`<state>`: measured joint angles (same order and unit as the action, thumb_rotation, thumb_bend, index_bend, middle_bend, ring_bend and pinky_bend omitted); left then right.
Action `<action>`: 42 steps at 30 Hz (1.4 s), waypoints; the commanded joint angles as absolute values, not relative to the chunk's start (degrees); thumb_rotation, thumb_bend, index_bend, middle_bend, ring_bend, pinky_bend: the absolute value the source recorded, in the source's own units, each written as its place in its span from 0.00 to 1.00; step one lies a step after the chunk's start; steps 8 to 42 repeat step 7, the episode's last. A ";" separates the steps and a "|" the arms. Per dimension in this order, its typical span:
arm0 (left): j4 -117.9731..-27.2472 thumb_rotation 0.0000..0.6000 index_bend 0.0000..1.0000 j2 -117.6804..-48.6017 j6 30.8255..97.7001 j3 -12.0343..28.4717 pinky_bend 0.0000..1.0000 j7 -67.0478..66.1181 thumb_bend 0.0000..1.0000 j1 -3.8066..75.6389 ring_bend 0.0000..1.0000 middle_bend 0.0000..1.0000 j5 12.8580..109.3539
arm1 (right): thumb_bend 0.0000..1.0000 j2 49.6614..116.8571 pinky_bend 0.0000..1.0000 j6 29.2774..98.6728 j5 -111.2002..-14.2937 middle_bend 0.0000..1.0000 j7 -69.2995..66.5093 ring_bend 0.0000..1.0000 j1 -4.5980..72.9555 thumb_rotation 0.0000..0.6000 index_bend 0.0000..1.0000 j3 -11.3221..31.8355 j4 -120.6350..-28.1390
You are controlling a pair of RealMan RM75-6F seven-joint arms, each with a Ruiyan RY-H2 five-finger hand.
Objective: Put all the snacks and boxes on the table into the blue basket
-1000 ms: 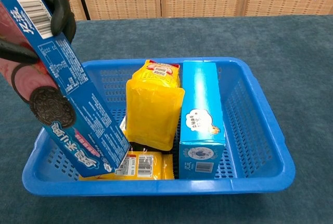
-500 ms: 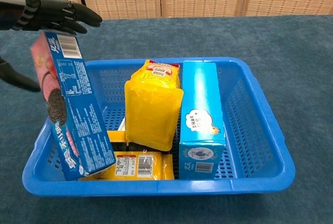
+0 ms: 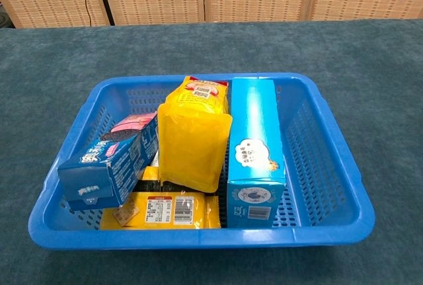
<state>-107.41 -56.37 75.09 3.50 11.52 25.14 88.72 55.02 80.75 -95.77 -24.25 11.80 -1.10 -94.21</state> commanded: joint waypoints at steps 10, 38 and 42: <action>-100.31 1.00 0.00 -60.43 85.34 -1.55 0.00 4.78 0.11 13.38 0.00 0.00 85.36 | 0.00 55.85 0.02 83.06 -96.30 0.00 -21.81 0.00 10.94 1.00 0.00 -0.64 -93.61; -100.31 1.00 0.00 -60.43 85.34 -1.55 0.00 4.78 0.11 13.38 0.00 0.00 85.36 | 0.00 55.85 0.02 83.06 -96.30 0.00 -21.81 0.00 10.94 1.00 0.00 -0.64 -93.61; -100.31 1.00 0.00 -60.43 85.34 -1.55 0.00 4.78 0.11 13.38 0.00 0.00 85.36 | 0.00 55.85 0.02 83.06 -96.30 0.00 -21.81 0.00 10.94 1.00 0.00 -0.64 -93.61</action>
